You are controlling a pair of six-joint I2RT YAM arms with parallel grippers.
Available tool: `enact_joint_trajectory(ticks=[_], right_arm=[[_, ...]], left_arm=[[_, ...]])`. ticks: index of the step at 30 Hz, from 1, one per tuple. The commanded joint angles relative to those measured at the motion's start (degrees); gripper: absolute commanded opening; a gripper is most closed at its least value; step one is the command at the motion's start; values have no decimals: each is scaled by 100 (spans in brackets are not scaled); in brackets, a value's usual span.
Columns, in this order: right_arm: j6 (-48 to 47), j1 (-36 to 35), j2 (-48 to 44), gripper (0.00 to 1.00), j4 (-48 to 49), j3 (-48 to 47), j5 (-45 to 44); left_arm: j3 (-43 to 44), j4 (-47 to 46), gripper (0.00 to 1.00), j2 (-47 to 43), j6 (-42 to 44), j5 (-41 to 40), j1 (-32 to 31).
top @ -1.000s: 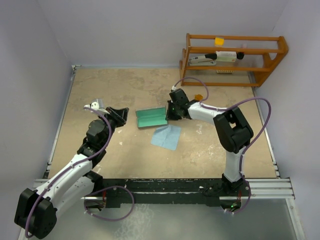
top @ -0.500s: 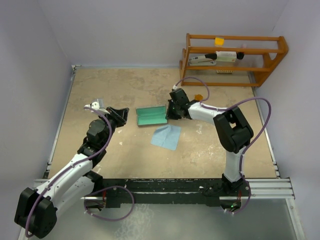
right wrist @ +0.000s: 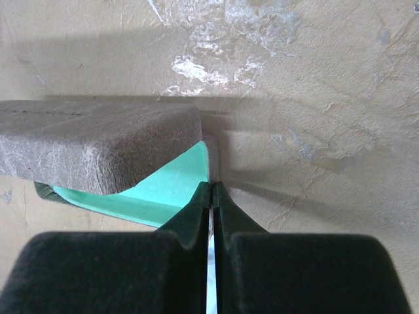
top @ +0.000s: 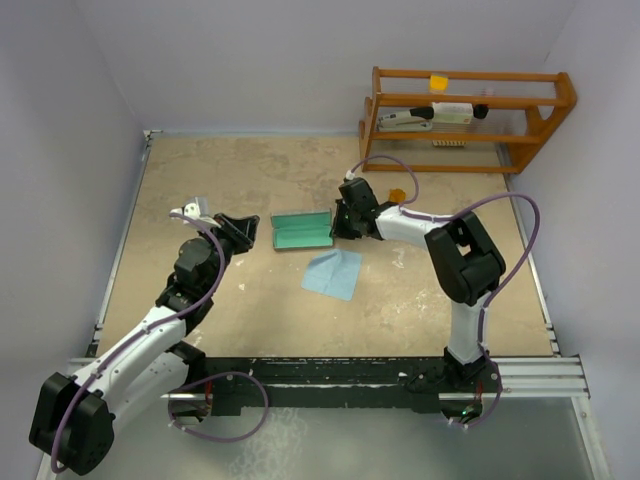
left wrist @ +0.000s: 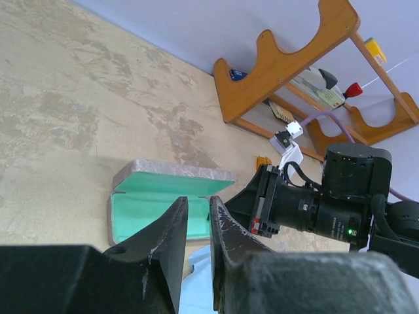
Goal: Organize the sunglasses
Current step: Adjust the sunglasses case at the center of the board, then adjust the glasses cleaning cloth at the center of the board.
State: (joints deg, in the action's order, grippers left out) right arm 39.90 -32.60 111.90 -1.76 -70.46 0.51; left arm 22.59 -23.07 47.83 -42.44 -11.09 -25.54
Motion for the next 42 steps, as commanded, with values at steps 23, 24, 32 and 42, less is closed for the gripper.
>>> enact_joint_trajectory(ticks=[23, 24, 32, 42], right_arm=[[-795, -149, -2150, 26, -326, 1005, -503], [-812, -192, -2312, 26, -344, 1180, -515], [-749, -470, -3104, 24, -336, 2539, -466], [-741, -480, -2786, 25, -95, 2676, -389]], left_arm=[[94, 268, 21, 259, -209, 129, -24], [59, 268, 21, 261, -219, 125, -41], [-97, 385, 21, 345, -255, 36, -349], [-61, 337, 21, 1013, -208, -9, -833]])
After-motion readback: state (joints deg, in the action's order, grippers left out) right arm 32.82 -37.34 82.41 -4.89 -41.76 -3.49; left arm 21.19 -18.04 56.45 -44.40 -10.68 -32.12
